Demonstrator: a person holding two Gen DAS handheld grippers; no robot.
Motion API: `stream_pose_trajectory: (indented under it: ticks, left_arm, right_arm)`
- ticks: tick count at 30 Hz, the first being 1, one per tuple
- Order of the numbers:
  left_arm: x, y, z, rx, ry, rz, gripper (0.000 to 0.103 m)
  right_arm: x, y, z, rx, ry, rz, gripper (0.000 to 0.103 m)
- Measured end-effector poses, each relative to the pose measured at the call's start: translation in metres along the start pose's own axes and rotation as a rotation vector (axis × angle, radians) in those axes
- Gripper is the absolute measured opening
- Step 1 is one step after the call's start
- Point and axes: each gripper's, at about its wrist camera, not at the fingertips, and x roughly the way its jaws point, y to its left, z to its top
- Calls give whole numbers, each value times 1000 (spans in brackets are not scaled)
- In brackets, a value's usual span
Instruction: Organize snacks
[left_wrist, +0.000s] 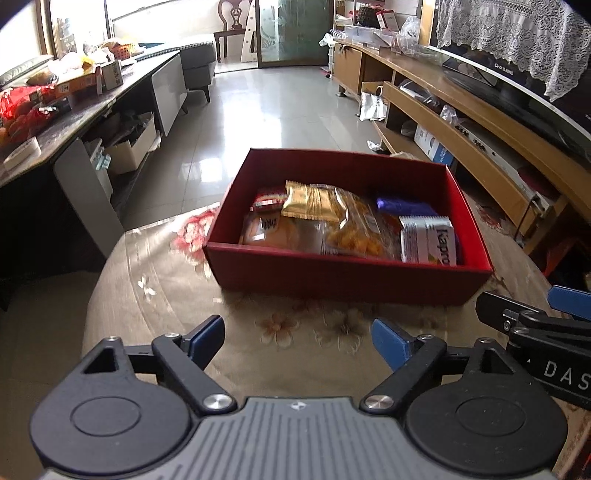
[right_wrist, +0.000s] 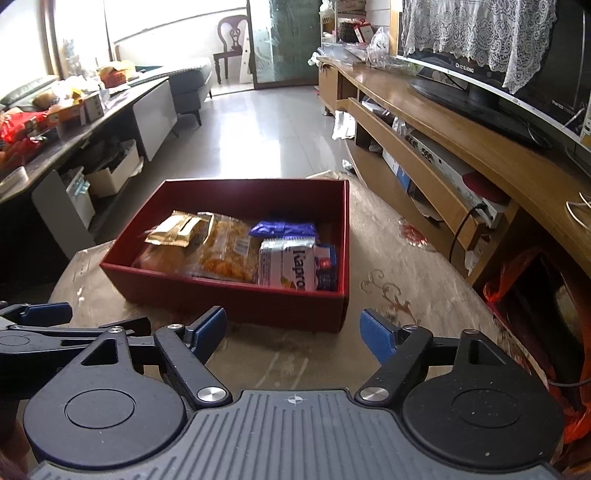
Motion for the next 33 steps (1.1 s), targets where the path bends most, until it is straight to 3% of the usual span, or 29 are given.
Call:
stream_pose_trajectory:
  ticks: [17,33]
  left_arm:
    - [-9,-8,-71,55,103,1,90]
    - [-15,-9,-106,68,163,-5,90]
  right_arm:
    - [-22,5,-63,-44,106,-37,86]
    - [-32,6,-98,-44,183,-51,86]
